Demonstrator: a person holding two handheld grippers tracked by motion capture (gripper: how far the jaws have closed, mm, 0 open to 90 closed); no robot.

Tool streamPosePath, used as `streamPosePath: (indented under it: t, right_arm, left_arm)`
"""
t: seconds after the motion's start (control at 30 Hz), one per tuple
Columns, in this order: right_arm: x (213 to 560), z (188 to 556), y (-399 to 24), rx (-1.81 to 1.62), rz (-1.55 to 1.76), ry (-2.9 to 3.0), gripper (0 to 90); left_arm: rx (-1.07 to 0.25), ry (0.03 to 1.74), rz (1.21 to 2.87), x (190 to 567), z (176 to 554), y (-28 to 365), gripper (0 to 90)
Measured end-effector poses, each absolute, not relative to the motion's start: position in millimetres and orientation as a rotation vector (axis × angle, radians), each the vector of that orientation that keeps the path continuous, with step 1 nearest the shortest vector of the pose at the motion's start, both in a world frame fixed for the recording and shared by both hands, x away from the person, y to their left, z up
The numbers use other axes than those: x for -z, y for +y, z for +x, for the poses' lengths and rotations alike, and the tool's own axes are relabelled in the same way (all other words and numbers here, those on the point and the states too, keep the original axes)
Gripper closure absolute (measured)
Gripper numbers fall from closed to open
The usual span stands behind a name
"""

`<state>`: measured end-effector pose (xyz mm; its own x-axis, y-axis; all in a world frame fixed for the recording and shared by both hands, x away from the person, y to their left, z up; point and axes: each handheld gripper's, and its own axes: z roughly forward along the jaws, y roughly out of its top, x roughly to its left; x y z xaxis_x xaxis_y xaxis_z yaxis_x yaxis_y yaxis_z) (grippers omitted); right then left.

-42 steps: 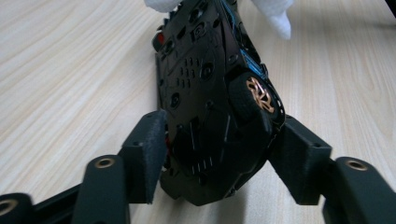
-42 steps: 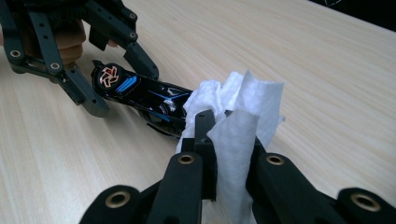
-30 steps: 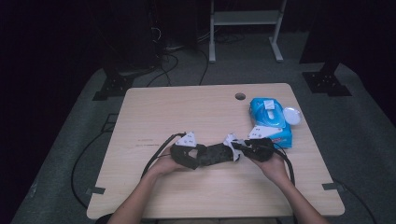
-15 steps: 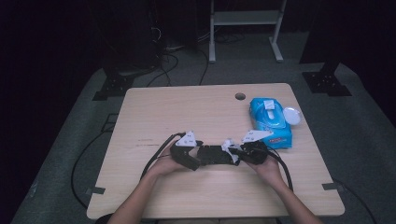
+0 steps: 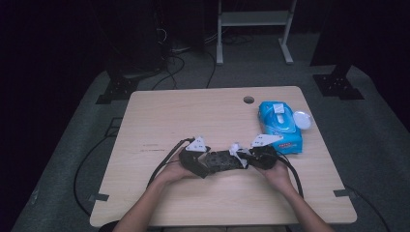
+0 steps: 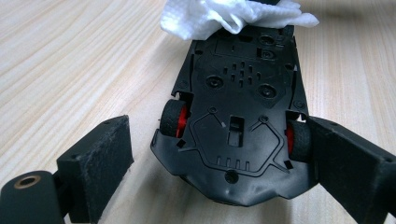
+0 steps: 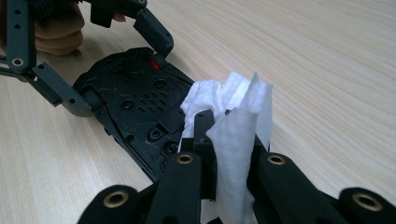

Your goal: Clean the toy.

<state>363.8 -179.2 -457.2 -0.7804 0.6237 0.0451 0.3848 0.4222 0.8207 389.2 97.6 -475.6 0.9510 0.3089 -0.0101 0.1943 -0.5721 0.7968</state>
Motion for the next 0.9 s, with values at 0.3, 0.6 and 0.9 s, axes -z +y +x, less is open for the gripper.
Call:
streamPosePath:
  t: [0.3,0.6,0.9]
  right_arm:
    - [457.1,362.4,-179.5,-1.287,0.878,2.412,82.4]
    - [449.4,359.2,-166.9,-1.316,0.826,2.421,82.7]
    - [457.5,356.3,-117.4,-1.363,0.701,2.533,82.6]
  left_arm:
    - [-0.191,0.327,2.237,476.2,384.1,92.2,16.6]
    - [-0.26,0.341,2.239,476.4,385.7,91.7,21.5]
    - [-0.302,0.376,2.237,479.4,384.0,89.7,21.5]
